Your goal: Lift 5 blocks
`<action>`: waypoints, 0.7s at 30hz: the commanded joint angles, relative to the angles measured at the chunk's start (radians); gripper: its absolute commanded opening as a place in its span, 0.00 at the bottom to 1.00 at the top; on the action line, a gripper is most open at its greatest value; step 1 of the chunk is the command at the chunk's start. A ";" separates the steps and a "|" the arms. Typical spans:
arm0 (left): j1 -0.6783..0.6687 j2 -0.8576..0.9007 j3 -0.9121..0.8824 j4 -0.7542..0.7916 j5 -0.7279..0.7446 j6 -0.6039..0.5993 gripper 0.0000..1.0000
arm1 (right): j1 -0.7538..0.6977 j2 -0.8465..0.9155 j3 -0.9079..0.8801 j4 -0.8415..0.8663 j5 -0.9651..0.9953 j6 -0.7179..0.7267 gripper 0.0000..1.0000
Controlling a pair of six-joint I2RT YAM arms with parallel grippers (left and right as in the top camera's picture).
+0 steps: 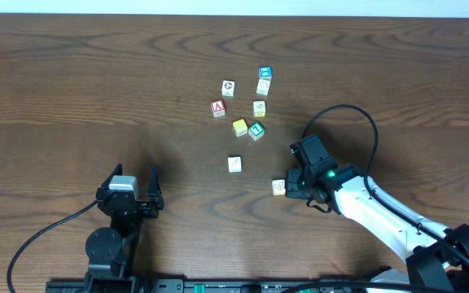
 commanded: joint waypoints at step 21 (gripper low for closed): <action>0.005 0.000 -0.012 -0.040 0.017 -0.005 0.72 | 0.019 0.058 -0.068 -0.087 -0.146 0.069 0.04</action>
